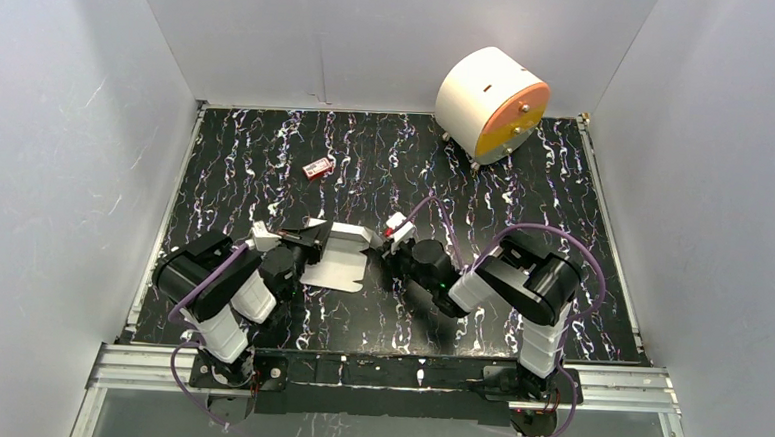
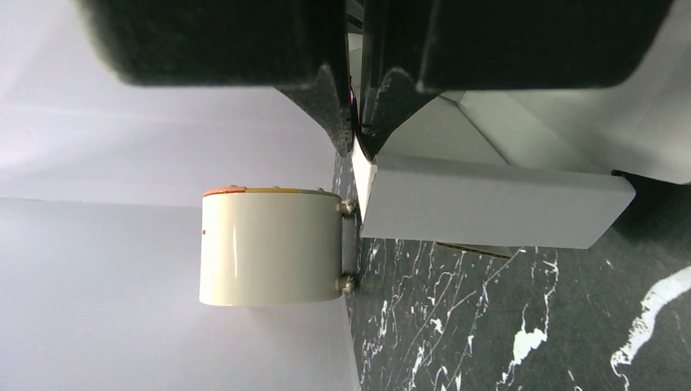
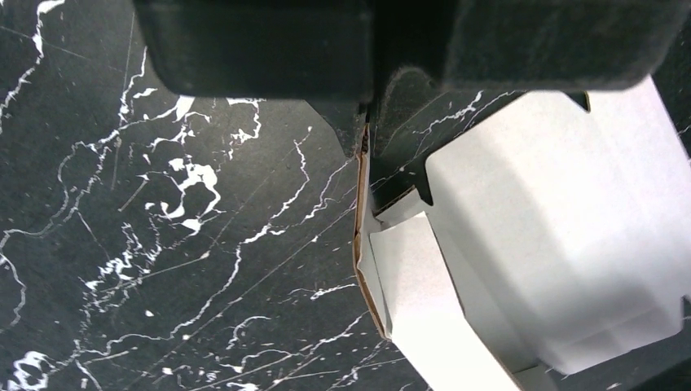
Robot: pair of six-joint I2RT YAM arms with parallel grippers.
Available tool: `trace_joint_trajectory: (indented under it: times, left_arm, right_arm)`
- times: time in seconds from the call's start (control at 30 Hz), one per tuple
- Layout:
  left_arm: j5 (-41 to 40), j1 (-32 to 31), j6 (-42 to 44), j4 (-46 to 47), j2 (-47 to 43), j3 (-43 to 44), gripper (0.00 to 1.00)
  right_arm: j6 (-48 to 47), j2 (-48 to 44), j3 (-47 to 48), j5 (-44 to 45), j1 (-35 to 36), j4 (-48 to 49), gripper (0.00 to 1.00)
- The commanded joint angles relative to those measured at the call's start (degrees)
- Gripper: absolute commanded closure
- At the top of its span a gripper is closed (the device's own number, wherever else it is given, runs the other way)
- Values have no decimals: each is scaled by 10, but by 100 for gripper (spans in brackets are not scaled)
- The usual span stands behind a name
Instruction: Fold the paper box
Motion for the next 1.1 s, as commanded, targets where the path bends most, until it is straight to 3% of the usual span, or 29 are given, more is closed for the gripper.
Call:
trace_joint_trajectory:
  times: [0.0, 0.4, 0.63, 0.83, 1.07]
  left_arm:
    - [-20, -38, 18, 57, -26, -10, 100]
    - [-27, -67, 6, 84, -16, -12, 100]
    - [-101, -70, 73, 108, -17, -23, 100]
    - [-123, -70, 92, 117, 9, -13, 100]
    - [-146, -69, 117, 122, 5, -20, 100]
  right_arm:
    - [27, -24, 33, 91, 13, 9, 100]
    - [83, -2, 43, 94, 36, 35, 100]
    - [85, -19, 16, 83, 36, 32, 100]
    - [96, -14, -5, 1, 38, 59, 100]
    - [114, -18, -23, 17, 45, 73, 100]
